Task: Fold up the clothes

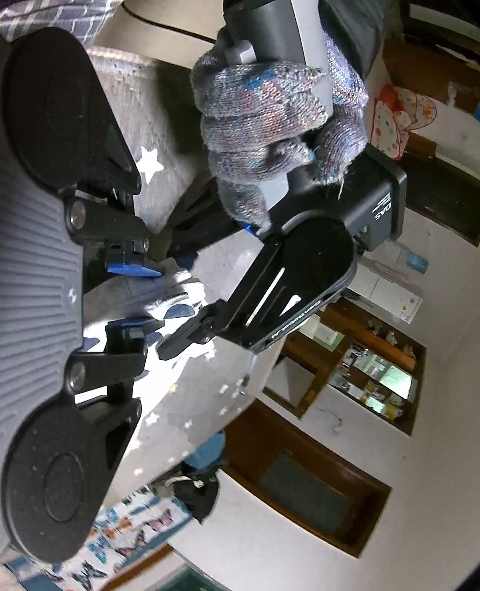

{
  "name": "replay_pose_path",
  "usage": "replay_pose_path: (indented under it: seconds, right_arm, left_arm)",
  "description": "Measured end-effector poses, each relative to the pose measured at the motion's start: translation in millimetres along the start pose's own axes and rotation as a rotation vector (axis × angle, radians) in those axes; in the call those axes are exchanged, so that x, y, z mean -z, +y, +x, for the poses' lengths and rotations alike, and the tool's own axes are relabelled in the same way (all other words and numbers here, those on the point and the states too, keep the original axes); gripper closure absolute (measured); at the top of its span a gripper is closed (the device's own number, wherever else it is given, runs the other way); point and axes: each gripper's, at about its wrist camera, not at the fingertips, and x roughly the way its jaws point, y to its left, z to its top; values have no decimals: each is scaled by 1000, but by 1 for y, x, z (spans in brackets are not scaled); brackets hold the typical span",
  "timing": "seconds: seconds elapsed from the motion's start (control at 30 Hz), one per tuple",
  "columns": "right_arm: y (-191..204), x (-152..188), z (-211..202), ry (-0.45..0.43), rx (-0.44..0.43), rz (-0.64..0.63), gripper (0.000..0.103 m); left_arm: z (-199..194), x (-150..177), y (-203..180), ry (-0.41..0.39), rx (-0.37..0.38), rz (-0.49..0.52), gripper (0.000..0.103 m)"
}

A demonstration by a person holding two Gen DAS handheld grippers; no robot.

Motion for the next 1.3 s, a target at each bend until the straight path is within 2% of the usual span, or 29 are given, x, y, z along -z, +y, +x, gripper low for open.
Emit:
replay_pose_path:
  seconds: [0.03, 0.27, 0.47, 0.53, 0.63, 0.77, 0.87, 1.03, 1.2, 1.3]
  right_arm:
    - [-2, 1, 0, -1, -6, 13, 79]
    - [-37, 5, -20, -11, -62, 210, 78]
    - [-87, 34, -20, 48, 26, 423, 77]
    - [-103, 47, -20, 75, 73, 510, 72]
    - [-136, 70, -14, 112, 154, 622, 71]
    - [-162, 97, -1, 146, 189, 727, 71]
    - [-173, 109, 13, 156, 178, 807, 65]
    - [-180, 120, 25, 158, 140, 914, 65]
    - [-179, 124, 27, 165, 119, 961, 67]
    - [-176, 124, 27, 165, 107, 987, 80]
  left_arm:
    - [0, -1, 1, 0, -2, 4, 68]
    - [-2, -6, 3, -14, -50, 60, 72]
    - [-5, -8, -4, -17, -98, 129, 72]
    - [-6, -9, -5, -16, -113, 146, 72]
    - [-8, -11, -6, -19, -126, 163, 72]
    - [-11, -13, -7, -24, -141, 183, 72]
    - [-11, -16, -8, -28, -148, 195, 72]
    - [-10, -19, -9, -21, -152, 217, 72]
    - [-9, -20, -13, -19, -165, 242, 72]
    - [-8, -20, -16, -18, -174, 257, 72]
